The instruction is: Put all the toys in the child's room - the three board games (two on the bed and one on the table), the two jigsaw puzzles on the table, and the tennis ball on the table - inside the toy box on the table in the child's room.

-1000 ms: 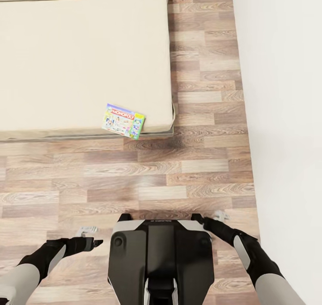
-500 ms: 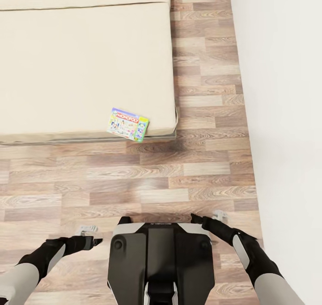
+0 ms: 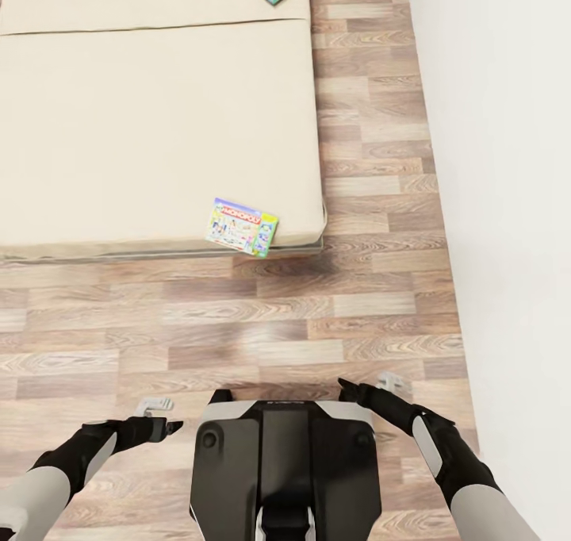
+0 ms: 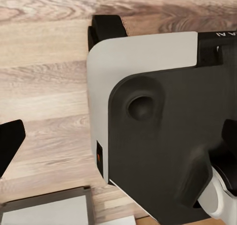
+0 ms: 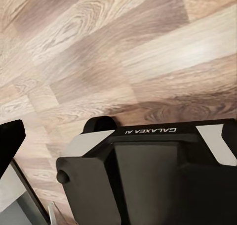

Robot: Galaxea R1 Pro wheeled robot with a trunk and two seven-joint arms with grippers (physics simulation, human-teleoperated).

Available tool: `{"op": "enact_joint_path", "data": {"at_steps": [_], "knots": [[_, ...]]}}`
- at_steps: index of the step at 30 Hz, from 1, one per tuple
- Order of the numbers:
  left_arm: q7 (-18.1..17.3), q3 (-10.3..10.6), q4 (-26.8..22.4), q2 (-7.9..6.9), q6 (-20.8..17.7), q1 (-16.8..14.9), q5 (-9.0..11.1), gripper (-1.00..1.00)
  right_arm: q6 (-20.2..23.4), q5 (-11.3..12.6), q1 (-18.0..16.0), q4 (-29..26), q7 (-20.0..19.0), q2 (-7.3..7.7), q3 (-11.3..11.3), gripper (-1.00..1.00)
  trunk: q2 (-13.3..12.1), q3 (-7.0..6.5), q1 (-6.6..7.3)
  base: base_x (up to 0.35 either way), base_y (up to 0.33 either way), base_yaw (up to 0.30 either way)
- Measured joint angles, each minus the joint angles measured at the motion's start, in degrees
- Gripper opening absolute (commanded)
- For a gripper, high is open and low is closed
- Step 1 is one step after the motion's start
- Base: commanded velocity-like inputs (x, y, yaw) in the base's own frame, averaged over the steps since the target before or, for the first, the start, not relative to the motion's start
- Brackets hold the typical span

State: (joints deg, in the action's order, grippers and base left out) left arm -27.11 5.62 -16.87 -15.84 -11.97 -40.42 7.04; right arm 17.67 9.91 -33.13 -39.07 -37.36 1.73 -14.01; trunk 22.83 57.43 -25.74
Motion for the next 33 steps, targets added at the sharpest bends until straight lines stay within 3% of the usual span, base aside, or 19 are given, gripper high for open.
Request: {"op": "enact_joint_path", "data": {"at_steps": [17, 27, 33], "knots": [[-0.4, -0.1, -0.4, -0.20, 0.1, 0.0, 0.1, 1.00, 0.1, 0.1, -0.5, 0.0, 0.0, -0.15, 0.0, 1.00, 0.0, -1.61, 0.00, 0.000, 0.084, 0.000], [-1.1, -0.1, -1.5, -0.13, -0.4, 0.0, 0.2, 1.00, -0.2, -0.2, -1.7, 0.0, -0.1, -2.44, 0.2, 1.00, 0.0, -2.56, 0.00, 0.000, 0.003, 0.000], [-3.0, 0.0, -1.8, -0.22, -0.5, 0.0, 0.2, 1.00, -0.4, -0.4, -2.0, 0.0, -1.1, -2.75, 0.6, 1.00, 0.0, -3.13, 0.00, 0.000, 0.000, 0.000]]}}
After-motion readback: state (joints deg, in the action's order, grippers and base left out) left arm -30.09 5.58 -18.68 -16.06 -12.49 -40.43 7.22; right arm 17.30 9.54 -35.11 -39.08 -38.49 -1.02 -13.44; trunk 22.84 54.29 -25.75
